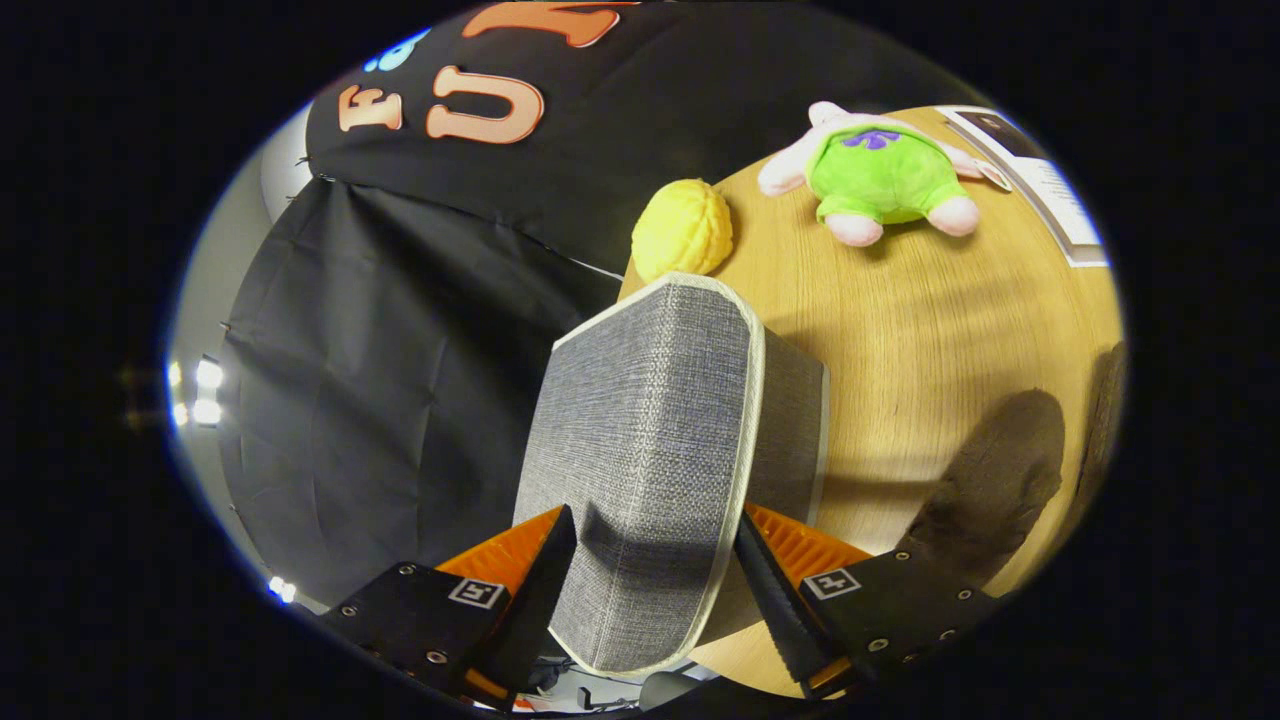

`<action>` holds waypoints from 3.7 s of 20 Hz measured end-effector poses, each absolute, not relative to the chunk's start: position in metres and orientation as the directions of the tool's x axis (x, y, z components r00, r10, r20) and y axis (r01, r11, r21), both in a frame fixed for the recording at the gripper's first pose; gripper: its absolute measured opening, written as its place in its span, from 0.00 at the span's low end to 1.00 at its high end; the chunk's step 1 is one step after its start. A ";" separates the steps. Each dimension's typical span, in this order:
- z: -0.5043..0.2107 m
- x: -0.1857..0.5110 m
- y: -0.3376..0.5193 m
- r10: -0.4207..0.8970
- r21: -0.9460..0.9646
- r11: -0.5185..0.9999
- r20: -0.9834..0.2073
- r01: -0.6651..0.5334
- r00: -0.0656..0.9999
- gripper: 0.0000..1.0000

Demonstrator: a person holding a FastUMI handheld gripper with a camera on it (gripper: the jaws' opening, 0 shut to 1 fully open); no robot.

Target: Open the storage box then place both shoes into the box .Put the left shoe in first, then the right shoe, with the right side of both shoes facing outward in a uniform manner.

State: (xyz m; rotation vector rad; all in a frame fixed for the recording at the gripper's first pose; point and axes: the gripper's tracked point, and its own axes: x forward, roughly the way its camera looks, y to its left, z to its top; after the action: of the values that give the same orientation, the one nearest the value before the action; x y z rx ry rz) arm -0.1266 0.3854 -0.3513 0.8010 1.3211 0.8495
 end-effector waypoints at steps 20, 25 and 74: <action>-0.246 -0.092 0.379 0.873 0.866 0.481 -0.457 -0.137 0.173 0.04; -0.176 -0.078 0.421 0.908 0.891 0.403 -0.362 -0.209 0.210 0.06; -0.486 -0.139 0.244 0.284 0.302 0.953 -0.896 0.000 0.341 0.62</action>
State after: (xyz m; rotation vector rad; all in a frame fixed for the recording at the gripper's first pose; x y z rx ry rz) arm -0.1385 0.2441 -0.4860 0.2675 1.2128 0.1882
